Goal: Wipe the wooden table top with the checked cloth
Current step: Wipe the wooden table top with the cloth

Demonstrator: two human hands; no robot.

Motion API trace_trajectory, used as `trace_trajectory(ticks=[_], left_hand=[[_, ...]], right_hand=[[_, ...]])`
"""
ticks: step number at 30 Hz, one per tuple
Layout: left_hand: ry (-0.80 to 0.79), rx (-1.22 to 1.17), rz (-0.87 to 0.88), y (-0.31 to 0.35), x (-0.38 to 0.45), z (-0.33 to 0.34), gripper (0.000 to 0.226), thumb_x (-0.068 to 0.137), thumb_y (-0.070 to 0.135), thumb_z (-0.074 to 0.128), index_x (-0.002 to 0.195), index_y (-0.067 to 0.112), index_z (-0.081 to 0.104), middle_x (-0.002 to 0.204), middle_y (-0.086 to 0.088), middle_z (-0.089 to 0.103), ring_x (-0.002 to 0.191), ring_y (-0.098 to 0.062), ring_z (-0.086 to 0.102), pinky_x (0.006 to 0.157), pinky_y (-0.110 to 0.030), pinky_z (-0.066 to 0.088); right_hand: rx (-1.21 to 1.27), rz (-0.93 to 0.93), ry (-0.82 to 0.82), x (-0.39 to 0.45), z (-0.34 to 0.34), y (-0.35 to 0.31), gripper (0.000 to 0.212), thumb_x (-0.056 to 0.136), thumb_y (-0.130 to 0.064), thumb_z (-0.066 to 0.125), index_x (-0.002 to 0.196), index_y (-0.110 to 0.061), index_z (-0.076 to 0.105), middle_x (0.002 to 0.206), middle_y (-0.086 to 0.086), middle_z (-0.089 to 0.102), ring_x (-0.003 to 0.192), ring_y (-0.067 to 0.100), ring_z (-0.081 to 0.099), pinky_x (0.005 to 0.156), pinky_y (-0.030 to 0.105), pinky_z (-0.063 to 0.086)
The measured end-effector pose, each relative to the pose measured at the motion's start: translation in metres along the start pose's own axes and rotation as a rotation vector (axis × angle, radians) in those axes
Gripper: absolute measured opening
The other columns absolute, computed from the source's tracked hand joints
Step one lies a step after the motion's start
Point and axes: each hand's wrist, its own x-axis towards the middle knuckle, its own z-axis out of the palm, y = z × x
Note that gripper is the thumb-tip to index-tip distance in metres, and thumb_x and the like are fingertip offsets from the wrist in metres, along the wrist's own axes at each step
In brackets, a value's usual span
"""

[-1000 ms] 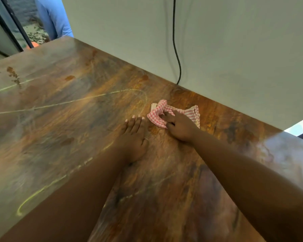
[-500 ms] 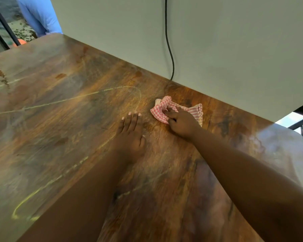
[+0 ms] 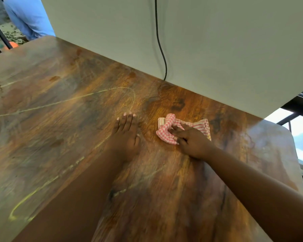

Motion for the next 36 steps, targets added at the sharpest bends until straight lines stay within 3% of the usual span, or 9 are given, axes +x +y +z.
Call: trace_trajectory(ticks=[5,9,14,18,22,26,30,36], left_hand=[[-0.015,0.015,-0.011,0.0,0.001,0.001,0.065,0.099,0.032,0.026,0.153,0.008,-0.004,0.161,-0.011,-0.006,0.147,-0.022,-0.014,0.118,-0.039,-0.012],[-0.023,-0.028,-0.007,0.001,0.001,-0.004,0.069,0.094,0.04,0.012,0.153,0.006,0.001,0.161,-0.012,-0.002,0.148,-0.024,-0.01,0.119,-0.038,-0.01],[-0.035,-0.032,-0.022,0.001,0.0,-0.006,0.061,0.102,0.029,0.026,0.153,0.005,0.0,0.161,-0.012,-0.004,0.148,-0.023,-0.01,0.119,-0.038,-0.009],[-0.057,-0.005,0.006,0.003,-0.001,-0.006,0.062,0.102,0.033,0.024,0.153,0.006,0.0,0.161,-0.012,-0.004,0.148,-0.023,-0.01,0.119,-0.04,-0.01],[-0.061,0.046,0.062,0.001,-0.002,-0.006,0.063,0.103,0.039,0.021,0.153,0.006,0.003,0.161,-0.013,0.0,0.148,-0.024,-0.006,0.119,-0.041,-0.01],[-0.098,0.089,0.082,-0.003,-0.007,-0.006,0.063,0.103,0.041,0.02,0.153,0.007,0.003,0.161,-0.012,0.001,0.149,-0.024,-0.005,0.118,-0.04,-0.012],[-0.11,0.098,0.102,-0.006,-0.031,-0.005,0.063,0.102,0.042,0.02,0.153,0.01,0.003,0.162,-0.01,0.003,0.149,-0.022,-0.004,0.118,-0.04,-0.012],[-0.078,0.08,0.097,-0.005,-0.055,-0.001,0.059,0.102,0.039,0.019,0.154,0.012,0.009,0.161,-0.008,0.008,0.149,-0.022,-0.001,0.117,-0.04,-0.011]], right_hand=[[-0.065,0.078,0.058,0.031,0.011,-0.028,0.046,0.097,-0.025,0.04,0.143,-0.03,0.036,0.153,-0.002,0.03,0.143,0.029,0.017,0.113,0.037,0.018],[-0.026,-0.073,0.048,0.011,0.025,-0.064,0.046,0.094,-0.021,0.046,0.139,-0.026,0.044,0.149,0.003,0.037,0.141,0.033,0.024,0.112,0.04,0.024],[0.028,-0.175,-0.028,-0.05,0.029,-0.067,0.046,0.093,-0.021,0.048,0.138,-0.03,0.044,0.148,-0.001,0.038,0.143,0.026,0.021,0.113,0.04,0.02],[0.04,-0.1,-0.033,-0.056,0.022,-0.06,0.046,0.092,-0.02,0.051,0.137,-0.031,0.045,0.148,-0.006,0.037,0.143,0.022,0.021,0.114,0.033,0.019],[0.024,0.036,0.059,-0.048,0.035,-0.086,0.049,0.092,-0.022,0.049,0.14,-0.031,0.042,0.15,-0.004,0.035,0.143,0.029,0.02,0.113,0.036,0.018],[0.019,-0.066,0.008,-0.066,0.048,-0.112,0.049,0.09,-0.021,0.048,0.139,-0.028,0.044,0.148,0.001,0.039,0.141,0.035,0.023,0.112,0.043,0.023],[0.021,-0.112,-0.038,-0.105,0.049,-0.117,0.05,0.087,-0.025,0.045,0.137,-0.029,0.046,0.146,-0.002,0.04,0.141,0.03,0.026,0.112,0.042,0.023],[-0.001,0.078,0.002,-0.106,0.044,-0.106,0.052,0.09,-0.022,0.046,0.141,-0.03,0.04,0.15,-0.002,0.035,0.143,0.028,0.021,0.113,0.037,0.025]])
